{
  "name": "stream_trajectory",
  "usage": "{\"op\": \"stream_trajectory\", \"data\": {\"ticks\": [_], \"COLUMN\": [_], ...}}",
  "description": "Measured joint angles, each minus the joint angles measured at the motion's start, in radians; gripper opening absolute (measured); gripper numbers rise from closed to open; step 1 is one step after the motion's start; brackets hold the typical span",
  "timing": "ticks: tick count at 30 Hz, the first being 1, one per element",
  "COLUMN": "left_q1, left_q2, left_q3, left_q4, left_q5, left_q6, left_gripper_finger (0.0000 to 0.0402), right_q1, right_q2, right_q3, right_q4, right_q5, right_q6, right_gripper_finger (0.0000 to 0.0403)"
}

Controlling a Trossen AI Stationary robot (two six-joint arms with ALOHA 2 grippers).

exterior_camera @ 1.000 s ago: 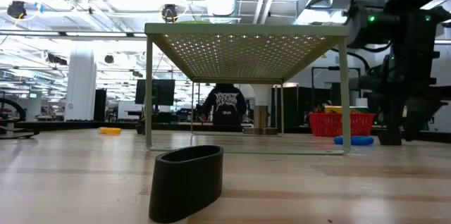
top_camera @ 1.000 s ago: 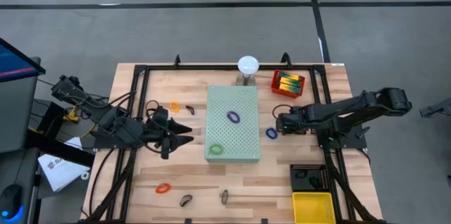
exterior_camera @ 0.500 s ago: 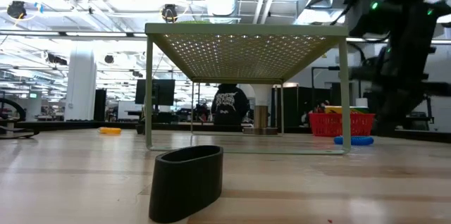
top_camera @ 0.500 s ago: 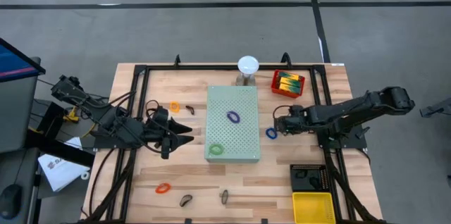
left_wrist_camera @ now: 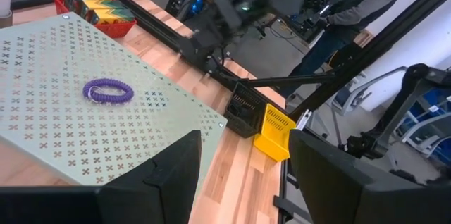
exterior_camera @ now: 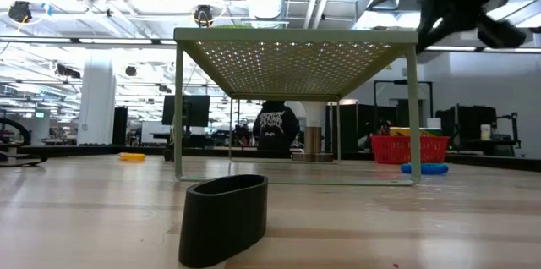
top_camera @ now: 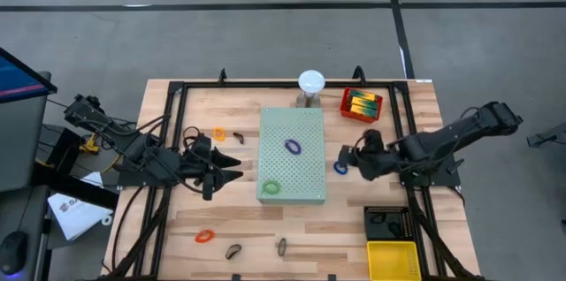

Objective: Pick & Place Office Desk Supplies
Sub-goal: Put the black rubberband into the black bin

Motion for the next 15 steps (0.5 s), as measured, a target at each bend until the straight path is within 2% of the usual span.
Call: {"op": "stream_trajectory", "data": {"ticks": [4,9,15], "left_q1": [0.0,-0.002,-0.002], "left_q2": [0.0,0.0,0.0], "left_q3": [0.0,0.0,0.0], "left_q4": [-0.014,-0.014,-0.014], "left_q5": [0.0,0.001,0.034], "left_q6": [0.001,0.016,0.029], "left_gripper_finger": [0.021,0.021,0.021], "right_q1": [0.073,0.183,0.347], "right_q2": [0.09,0.236,0.365], "right_q3": [0.069,0.147,0.303], "right_q4": [-0.004,-0.032,-0.242], "right_q5": [-0.041,-0.117,-0.21], "right_q6": [0.012,0.103,0.296], "right_gripper_finger": [0.0001,0.0001,0.0]}}
